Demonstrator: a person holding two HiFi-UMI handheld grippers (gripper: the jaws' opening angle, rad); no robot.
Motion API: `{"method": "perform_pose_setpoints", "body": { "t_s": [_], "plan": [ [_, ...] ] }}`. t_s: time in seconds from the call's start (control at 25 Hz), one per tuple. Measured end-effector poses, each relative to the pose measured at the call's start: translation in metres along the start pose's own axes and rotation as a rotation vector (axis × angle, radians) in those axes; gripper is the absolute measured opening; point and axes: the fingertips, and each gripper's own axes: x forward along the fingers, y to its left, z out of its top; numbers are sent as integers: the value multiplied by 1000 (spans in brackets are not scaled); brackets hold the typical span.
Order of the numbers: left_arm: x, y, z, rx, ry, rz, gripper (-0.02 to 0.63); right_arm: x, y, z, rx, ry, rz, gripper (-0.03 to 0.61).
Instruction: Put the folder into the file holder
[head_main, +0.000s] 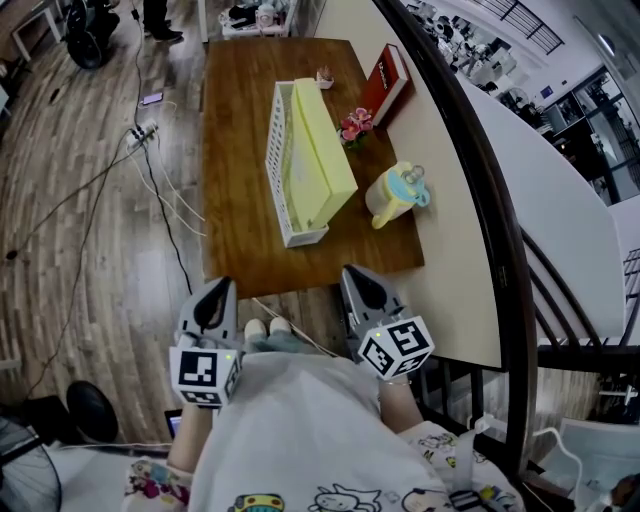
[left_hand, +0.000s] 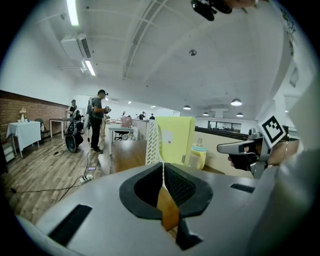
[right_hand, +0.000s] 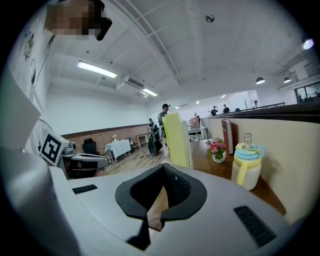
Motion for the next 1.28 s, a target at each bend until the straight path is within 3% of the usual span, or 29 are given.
{"method": "perform_pose_setpoints", "body": {
  "t_s": [1.28],
  "plan": [
    [10, -3, 7, 7, -8, 0, 11, 6, -7, 4, 4, -2, 7, 0]
  ]
}}
